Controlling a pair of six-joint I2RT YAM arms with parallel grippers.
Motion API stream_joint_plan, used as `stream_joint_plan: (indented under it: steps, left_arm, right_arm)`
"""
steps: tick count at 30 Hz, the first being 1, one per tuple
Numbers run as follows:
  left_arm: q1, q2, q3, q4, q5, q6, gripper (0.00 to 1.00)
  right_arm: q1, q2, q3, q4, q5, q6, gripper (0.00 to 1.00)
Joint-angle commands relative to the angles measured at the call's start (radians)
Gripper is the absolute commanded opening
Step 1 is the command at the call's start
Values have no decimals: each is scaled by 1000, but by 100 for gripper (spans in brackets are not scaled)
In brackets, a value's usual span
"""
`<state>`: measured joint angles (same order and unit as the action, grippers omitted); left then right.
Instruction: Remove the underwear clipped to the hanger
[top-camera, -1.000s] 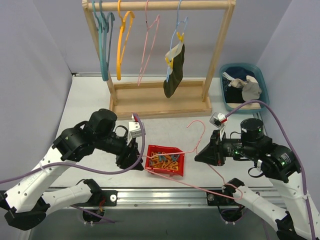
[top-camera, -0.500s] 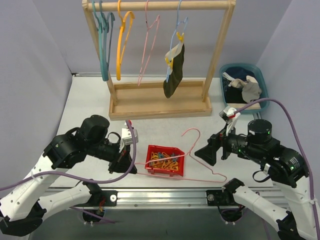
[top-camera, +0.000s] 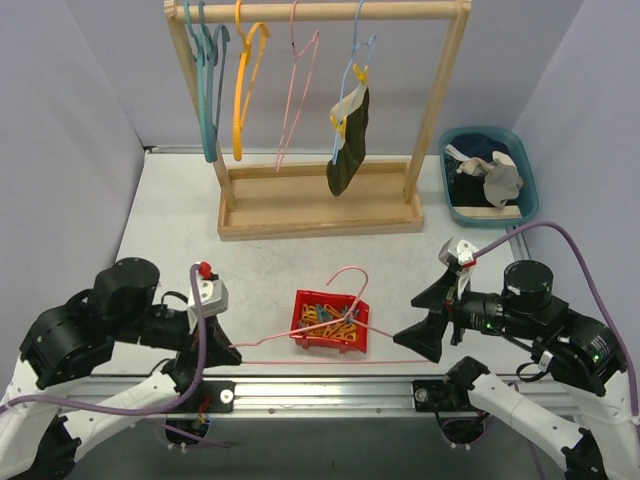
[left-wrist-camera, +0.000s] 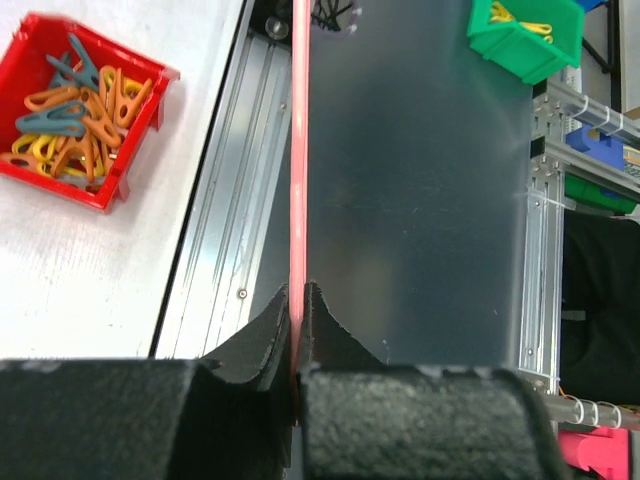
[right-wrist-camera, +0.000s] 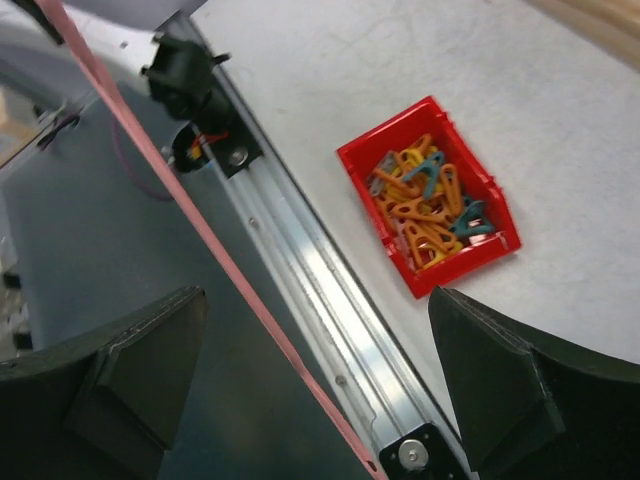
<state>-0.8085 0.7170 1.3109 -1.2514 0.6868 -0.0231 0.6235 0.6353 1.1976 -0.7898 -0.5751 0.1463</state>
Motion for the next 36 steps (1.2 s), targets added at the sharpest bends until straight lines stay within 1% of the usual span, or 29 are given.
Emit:
stream_joint_plan:
  steps: [1, 2, 3, 7, 12, 15, 16, 18, 19, 20, 21, 22, 23, 25, 26, 27, 31, 32, 33, 34, 35, 36]
  left_arm:
    - [5, -40, 71, -31, 54, -14, 3]
    - [3, -47, 76, -39, 87, -17, 3]
    - [3, -54, 79, -42, 92, -18, 3]
    - [2, -65, 113, -71, 77, -23, 3]
    - [-14, -73, 189, -80, 68, -24, 3]
    - [-38, -77, 200, -62, 69, -43, 3]
    - [-44, -76, 200, -59, 68, -55, 3]
    - [-72, -80, 199, -49, 43, -67, 3]
    - [-83, -80, 192, -45, 36, -78, 3]
    - [-101, -80, 189, -34, 16, -84, 3]
    - [-112, -83, 185, -26, 5, -90, 3]
    - [-119, -85, 182, -25, -9, -104, 3]
    - [-127, -83, 182, -25, -54, -110, 3]
    - [-149, -88, 189, -26, -108, -123, 3]
    - [-158, -90, 201, -25, -175, -126, 3]
    - [-173, -97, 206, -20, -211, -133, 3]
    - [-224, -111, 215, -6, -390, -179, 4]
    - [-230, -110, 217, -16, -482, -189, 12]
    - [-236, -110, 221, -23, -539, -201, 33]
    - [-239, -108, 225, -29, -602, -231, 66]
    - [-241, -110, 231, -45, -724, -245, 84]
    - [-241, -108, 240, -54, -783, -258, 97]
  right_arm:
    - [77, -45, -23, 21, -138, -43, 100]
    - [128, -65, -30, 12, -134, -50, 100]
    - [146, -72, -41, 8, -128, -50, 100]
    - [191, -75, -53, -6, -235, -56, 100]
    - [246, -57, -72, -31, -216, -37, 98]
    - [277, -40, -87, -31, -218, -33, 97]
    - [288, -36, -89, -28, -220, -33, 96]
    - [298, -20, -90, -26, -224, -33, 91]
    - [304, -14, -92, -25, -229, -34, 87]
    - [311, -6, -89, -20, -235, -37, 75]
    - [312, -2, -89, -16, -244, -36, 65]
    - [314, 0, -90, -14, -253, -36, 53]
    - [314, 6, -93, -6, -265, -30, 27]
    - [314, 7, -101, -5, -294, -22, 11]
    - [315, 7, -104, -3, -298, -17, 5]
    - [318, 7, -107, -3, -299, -11, 0]
    - [321, 15, -102, -5, -275, -8, 0]
    - [323, 17, -93, -6, -253, -13, 0]
    - [323, 18, -84, -8, -240, -16, 0]
    - [323, 21, -75, -14, -215, -19, 0]
    - [323, 26, -64, -26, -171, -22, 0]
    - [323, 27, -64, -32, -149, -22, 0]
